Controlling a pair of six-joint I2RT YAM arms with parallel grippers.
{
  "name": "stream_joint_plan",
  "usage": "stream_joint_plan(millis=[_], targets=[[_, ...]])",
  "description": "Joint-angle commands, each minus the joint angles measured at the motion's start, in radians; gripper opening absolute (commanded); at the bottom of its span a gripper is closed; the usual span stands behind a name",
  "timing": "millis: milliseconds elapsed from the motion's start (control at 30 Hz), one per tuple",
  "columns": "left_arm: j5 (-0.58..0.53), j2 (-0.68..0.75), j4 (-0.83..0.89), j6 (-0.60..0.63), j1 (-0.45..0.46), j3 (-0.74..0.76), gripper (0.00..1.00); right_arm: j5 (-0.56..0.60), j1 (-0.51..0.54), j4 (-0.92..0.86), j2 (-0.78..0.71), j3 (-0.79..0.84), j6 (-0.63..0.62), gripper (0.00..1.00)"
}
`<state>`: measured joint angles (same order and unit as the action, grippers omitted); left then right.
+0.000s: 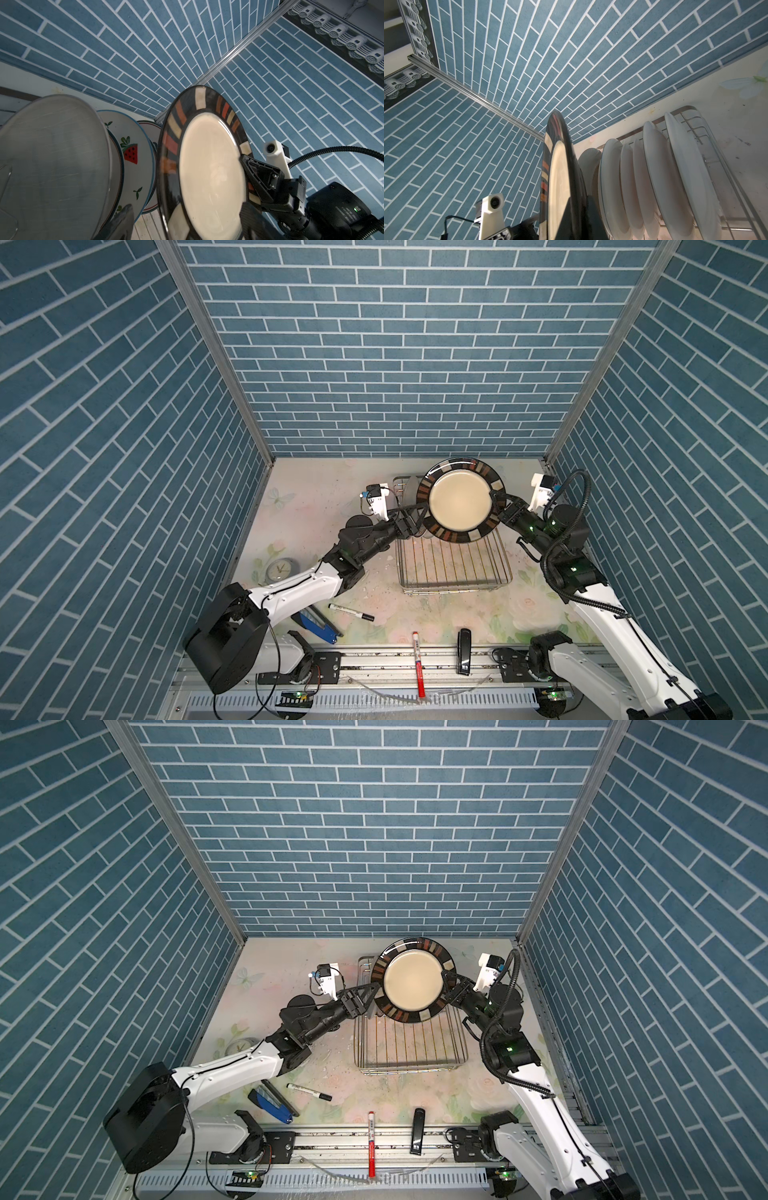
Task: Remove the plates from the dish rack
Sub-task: 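Lift the dark-rimmed plate up out of the rack with the right gripper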
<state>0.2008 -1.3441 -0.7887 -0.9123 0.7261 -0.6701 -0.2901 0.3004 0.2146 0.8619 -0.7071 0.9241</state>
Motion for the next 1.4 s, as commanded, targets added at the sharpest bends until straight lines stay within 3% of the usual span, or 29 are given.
stream_joint_plan(millis=[0,100,200,400,600,933,1000,1133,1200,1367], targets=[[-0.013,-0.013,-0.005,-0.018,0.014,-0.025,0.79,-0.027,-0.003,0.283,-0.034,-0.017,0.156,0.0],[-0.002,-0.029,-0.04,-0.033,0.018,-0.025,0.71,-0.04,-0.004,0.342,-0.013,0.005,0.18,0.0],[0.035,-0.054,-0.061,-0.036,0.02,-0.063,0.56,-0.083,-0.001,0.414,0.012,0.022,0.219,0.0],[-0.006,-0.069,-0.076,-0.035,0.024,-0.066,0.56,-0.078,0.014,0.406,0.016,0.046,0.213,0.0],[0.039,-0.129,-0.14,-0.089,0.028,-0.092,0.39,-0.075,0.019,0.416,0.028,0.056,0.209,0.0],[-0.008,-0.122,-0.109,-0.061,0.056,-0.095,0.18,-0.068,0.021,0.431,0.047,0.078,0.191,0.0],[0.004,-0.135,-0.115,-0.071,0.056,-0.102,0.1,-0.079,0.02,0.418,0.053,0.071,0.187,0.0],[0.013,-0.144,-0.104,-0.068,0.061,-0.116,0.07,-0.081,0.02,0.43,0.063,0.077,0.187,0.0],[0.01,-0.138,-0.088,-0.064,0.064,-0.118,0.0,-0.079,0.02,0.439,0.07,0.083,0.185,0.0],[0.006,-0.119,-0.088,-0.062,0.064,-0.106,0.0,-0.12,0.021,0.452,0.131,0.061,0.184,0.0]])
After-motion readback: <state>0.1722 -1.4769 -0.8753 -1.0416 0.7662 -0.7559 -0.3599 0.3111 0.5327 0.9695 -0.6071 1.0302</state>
